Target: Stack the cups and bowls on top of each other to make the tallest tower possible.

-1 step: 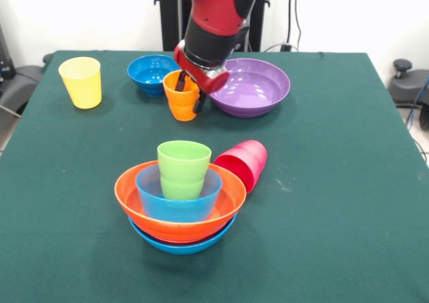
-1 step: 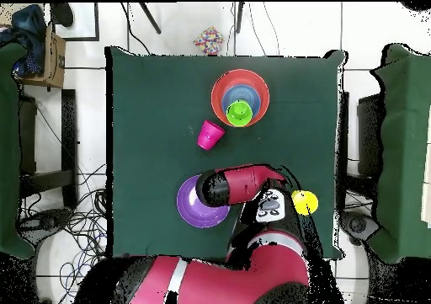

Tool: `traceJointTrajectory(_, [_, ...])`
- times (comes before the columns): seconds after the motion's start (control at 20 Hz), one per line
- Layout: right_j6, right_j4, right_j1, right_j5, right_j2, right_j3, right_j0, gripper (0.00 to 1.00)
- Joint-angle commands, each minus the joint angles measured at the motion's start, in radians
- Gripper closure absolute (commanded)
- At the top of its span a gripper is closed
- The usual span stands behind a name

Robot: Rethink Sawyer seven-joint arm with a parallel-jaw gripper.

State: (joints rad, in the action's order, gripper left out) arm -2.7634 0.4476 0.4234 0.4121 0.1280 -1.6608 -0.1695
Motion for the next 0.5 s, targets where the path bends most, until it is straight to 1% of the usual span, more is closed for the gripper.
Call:
traceJointTrajectory(0.05, [-0.003, 0.054, -0.066, -0.082, -0.035, 0.004, 0.053, 0.0])
traceJointTrajectory(0.25, [-0.029, 0.042, -0.08, -0.101, -0.013, -0.005, 0.089, 0.0])
traceJointTrajectory(0.5, [-0.038, 0.036, -0.107, -0.139, 0.013, -0.001, 0.108, 0.0])
